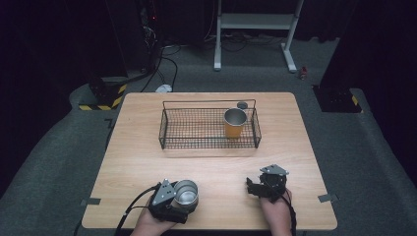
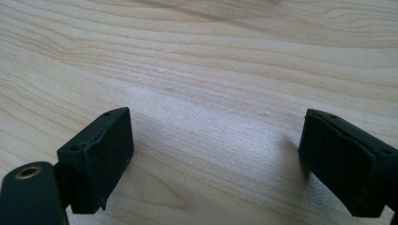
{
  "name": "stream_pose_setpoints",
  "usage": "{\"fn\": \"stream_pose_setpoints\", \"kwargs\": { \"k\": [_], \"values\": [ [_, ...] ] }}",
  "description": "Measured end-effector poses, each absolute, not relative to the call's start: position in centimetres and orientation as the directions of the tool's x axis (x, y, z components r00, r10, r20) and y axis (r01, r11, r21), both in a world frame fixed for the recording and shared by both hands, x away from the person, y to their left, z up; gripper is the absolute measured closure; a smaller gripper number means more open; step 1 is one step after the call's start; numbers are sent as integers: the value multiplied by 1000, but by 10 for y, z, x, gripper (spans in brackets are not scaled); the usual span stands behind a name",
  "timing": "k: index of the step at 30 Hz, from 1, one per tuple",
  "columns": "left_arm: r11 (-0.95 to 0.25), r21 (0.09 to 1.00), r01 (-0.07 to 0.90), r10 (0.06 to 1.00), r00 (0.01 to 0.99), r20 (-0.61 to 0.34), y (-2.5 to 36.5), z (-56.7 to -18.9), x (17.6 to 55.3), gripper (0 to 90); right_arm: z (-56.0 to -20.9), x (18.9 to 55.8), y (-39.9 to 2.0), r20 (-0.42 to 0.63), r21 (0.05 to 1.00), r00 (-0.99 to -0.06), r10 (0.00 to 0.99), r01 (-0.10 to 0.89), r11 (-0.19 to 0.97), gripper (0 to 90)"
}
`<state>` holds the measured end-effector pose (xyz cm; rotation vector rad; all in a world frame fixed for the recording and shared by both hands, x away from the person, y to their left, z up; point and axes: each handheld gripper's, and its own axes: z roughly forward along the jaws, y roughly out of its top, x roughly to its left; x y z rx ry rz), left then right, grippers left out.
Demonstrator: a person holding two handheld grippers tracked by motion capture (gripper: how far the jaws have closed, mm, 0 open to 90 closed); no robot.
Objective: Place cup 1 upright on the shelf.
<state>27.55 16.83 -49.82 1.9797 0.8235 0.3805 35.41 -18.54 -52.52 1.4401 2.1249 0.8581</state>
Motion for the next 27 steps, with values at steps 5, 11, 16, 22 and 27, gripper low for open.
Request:
{"fn": "stream_pose_setpoints", "kwargs": {
  "k": [5,11,16,22,27],
  "values": [
    [-327,856,401,683,726,-79,171,-499,276,122,-525,354,-185,-9,699,-367,930,663,268,104],
    [-337,852,401,680,729,-74,170,-500,276,148,-525,354,-185,-9,699,-367,930,663,268,104],
    [-335,859,387,683,728,-62,172,-499,276,162,-525,354,-185,-9,699,-367,930,663,268,104],
    [-317,865,389,693,718,-68,176,-498,278,184,-525,354,-185,-9,699,-367,930,663,268,104],
    [-313,866,390,701,710,-66,178,-498,279,185,-525,354,-185,-9,699,-367,930,663,268,104]
  ]
}}
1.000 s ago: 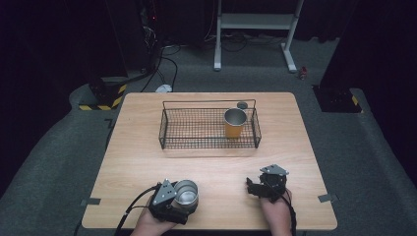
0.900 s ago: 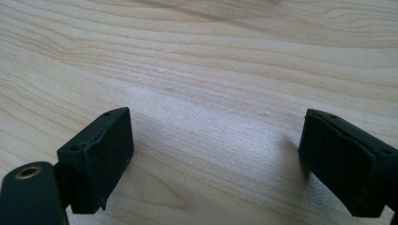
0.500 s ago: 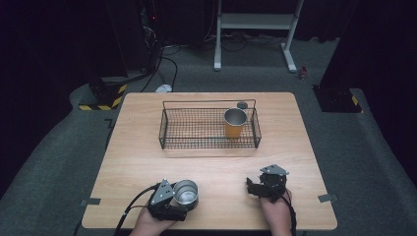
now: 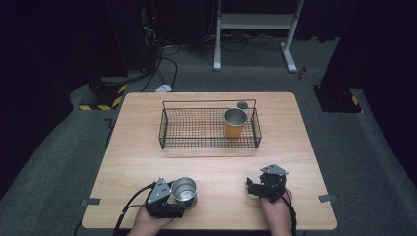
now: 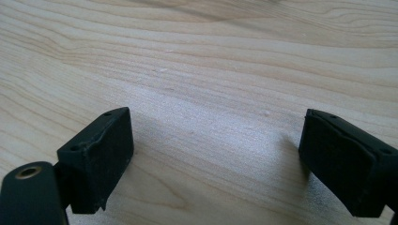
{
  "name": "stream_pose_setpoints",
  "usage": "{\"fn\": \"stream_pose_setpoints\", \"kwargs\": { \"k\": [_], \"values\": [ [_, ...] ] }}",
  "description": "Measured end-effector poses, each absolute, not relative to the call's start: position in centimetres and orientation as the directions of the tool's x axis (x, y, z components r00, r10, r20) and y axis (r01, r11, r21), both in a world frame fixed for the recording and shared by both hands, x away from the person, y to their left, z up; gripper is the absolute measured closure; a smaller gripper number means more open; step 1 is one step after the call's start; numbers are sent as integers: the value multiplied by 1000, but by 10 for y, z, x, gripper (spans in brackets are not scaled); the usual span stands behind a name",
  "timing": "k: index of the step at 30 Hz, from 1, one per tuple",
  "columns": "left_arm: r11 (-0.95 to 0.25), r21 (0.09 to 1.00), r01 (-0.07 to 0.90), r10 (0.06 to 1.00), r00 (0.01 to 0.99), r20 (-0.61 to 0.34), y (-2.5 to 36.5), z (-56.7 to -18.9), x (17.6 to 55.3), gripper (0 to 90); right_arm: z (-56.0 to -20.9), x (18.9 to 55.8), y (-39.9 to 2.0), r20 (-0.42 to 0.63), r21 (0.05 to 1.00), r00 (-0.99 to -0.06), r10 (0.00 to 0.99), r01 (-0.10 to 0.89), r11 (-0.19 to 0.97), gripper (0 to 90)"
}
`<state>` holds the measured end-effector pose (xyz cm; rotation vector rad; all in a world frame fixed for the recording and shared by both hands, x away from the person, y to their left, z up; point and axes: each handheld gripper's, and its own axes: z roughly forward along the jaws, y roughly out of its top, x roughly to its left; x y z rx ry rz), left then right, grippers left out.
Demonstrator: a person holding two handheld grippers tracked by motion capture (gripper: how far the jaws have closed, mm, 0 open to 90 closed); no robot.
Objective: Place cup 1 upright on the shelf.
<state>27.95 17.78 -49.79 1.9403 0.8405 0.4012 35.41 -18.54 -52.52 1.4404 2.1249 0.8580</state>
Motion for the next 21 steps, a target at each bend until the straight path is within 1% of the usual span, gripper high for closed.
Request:
{"fn": "stream_pose_setpoints", "kwargs": {
  "k": [6,11,18,21],
  "values": [
    [-310,871,381,714,698,-51,181,-499,282,185,-525,354,-185,-9,699,-367,930,663,268,104],
    [-329,875,354,736,677,2,186,-502,285,185,-525,354,-185,-9,699,-367,930,663,268,104],
    [-306,881,361,754,657,-7,193,-503,288,184,-525,354,-185,-9,699,-367,930,663,268,104],
    [-303,888,346,757,653,4,193,-503,289,179,-525,354,-185,-9,699,-367,930,663,268,104]
  ]
}}
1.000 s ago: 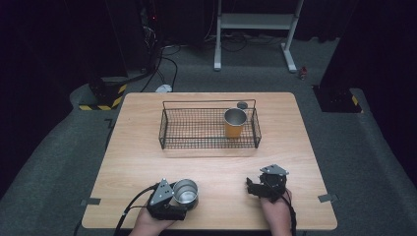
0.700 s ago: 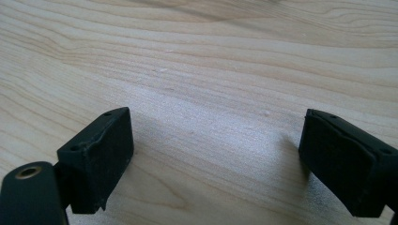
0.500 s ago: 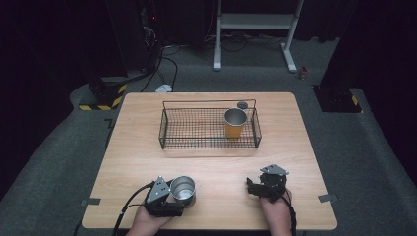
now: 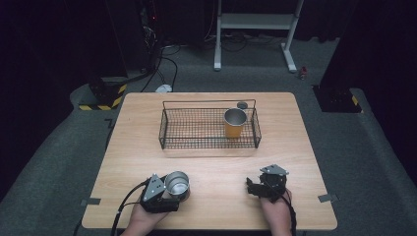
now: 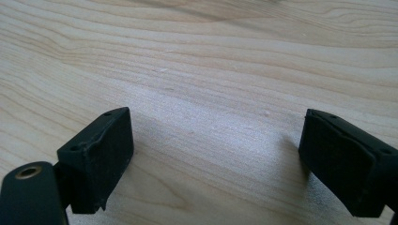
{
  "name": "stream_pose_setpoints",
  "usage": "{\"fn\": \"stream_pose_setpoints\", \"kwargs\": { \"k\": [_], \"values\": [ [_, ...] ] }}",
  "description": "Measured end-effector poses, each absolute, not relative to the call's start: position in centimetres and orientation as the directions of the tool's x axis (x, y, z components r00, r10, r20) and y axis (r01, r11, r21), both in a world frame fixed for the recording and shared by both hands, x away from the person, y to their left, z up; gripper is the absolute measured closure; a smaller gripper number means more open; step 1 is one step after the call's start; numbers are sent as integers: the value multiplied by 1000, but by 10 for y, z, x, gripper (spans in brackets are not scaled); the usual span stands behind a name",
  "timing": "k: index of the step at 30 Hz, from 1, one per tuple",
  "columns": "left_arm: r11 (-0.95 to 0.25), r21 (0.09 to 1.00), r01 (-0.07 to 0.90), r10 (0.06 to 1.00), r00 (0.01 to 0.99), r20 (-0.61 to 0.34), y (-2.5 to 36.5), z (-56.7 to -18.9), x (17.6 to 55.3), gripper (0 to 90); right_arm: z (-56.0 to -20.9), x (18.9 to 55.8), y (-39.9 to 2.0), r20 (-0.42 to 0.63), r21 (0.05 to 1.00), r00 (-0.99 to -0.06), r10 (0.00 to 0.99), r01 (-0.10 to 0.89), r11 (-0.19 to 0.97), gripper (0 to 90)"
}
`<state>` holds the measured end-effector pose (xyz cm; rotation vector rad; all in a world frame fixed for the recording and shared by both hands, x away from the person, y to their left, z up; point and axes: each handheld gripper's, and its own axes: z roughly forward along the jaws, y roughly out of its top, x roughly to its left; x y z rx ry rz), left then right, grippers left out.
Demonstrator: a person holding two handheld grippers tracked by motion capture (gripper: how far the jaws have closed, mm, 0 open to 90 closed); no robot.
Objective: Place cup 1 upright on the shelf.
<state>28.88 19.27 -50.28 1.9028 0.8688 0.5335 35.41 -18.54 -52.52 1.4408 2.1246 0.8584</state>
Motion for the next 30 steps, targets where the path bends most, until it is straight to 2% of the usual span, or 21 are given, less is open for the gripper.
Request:
{"fn": "stream_pose_setpoints", "kwargs": {
  "k": [7,30],
  "values": [
    [-293,894,340,761,649,3,189,-503,294,145,-525,354,-185,-9,699,-367,930,663,268,104],
    [-251,904,345,773,634,-28,201,-497,300,186,-525,354,-185,-11,700,-369,929,661,270,104]
  ]
}}
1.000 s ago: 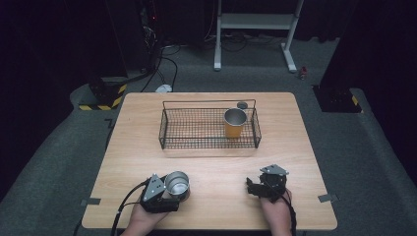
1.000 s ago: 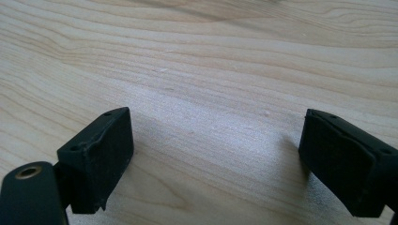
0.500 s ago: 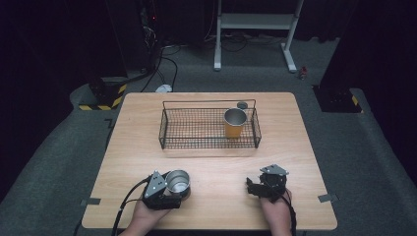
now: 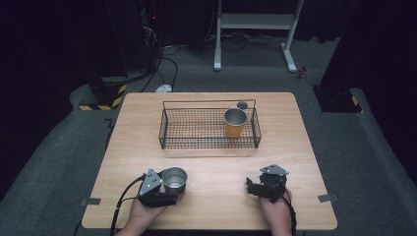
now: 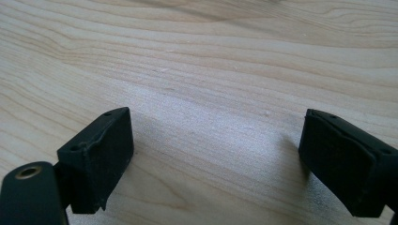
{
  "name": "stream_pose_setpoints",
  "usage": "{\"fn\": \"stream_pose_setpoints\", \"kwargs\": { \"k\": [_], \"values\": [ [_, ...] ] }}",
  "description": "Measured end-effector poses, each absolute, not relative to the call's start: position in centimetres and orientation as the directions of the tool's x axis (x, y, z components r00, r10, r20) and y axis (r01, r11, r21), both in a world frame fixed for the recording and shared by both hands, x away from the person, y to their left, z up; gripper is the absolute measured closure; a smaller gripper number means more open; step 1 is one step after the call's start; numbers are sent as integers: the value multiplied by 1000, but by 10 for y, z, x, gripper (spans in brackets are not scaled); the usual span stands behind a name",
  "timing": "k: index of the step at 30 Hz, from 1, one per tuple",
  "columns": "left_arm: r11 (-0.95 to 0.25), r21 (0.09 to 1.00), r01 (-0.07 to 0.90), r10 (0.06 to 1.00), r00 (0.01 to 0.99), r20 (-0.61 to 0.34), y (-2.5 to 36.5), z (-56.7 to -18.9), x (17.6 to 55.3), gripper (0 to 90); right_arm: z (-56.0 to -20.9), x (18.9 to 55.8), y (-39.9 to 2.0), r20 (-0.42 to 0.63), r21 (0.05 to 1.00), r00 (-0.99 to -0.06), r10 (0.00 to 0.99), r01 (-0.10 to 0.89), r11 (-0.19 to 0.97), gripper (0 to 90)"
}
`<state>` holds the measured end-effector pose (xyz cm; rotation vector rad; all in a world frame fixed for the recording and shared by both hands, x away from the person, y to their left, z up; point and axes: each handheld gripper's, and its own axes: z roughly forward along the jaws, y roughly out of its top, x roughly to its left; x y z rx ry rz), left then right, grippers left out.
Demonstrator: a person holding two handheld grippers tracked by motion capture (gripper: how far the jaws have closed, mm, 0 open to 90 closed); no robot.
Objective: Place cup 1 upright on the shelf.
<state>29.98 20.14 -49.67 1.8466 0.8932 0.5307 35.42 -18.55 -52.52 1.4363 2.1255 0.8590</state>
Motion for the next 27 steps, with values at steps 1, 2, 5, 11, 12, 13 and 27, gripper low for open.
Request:
{"fn": "stream_pose_setpoints", "kwargs": {
  "k": [1,2,5,11,12,13,27],
  "values": [
    [-254,904,345,773,634,-25,202,-497,300,186,-525,354,-185,-11,700,-369,929,661,270,104],
    [-252,904,346,772,635,-28,202,-497,300,186,-525,354,-185,-11,700,-369,929,661,270,105],
    [-257,902,348,774,633,-24,204,-498,301,186,-525,354,-185,-10,700,-370,929,661,271,104],
    [-262,902,344,775,632,-16,205,-500,302,187,-525,354,-185,-10,700,-373,928,660,273,104],
    [-259,903,344,776,630,-18,206,-500,302,186,-525,354,-185,-10,700,-373,928,660,273,104],
    [-262,902,344,776,630,-15,206,-500,302,186,-525,354,-185,-10,700,-373,928,660,273,104],
    [-300,884,359,765,644,-2,212,-499,298,184,-525,354,-185,-9,700,-373,928,660,273,104]
  ]
}}
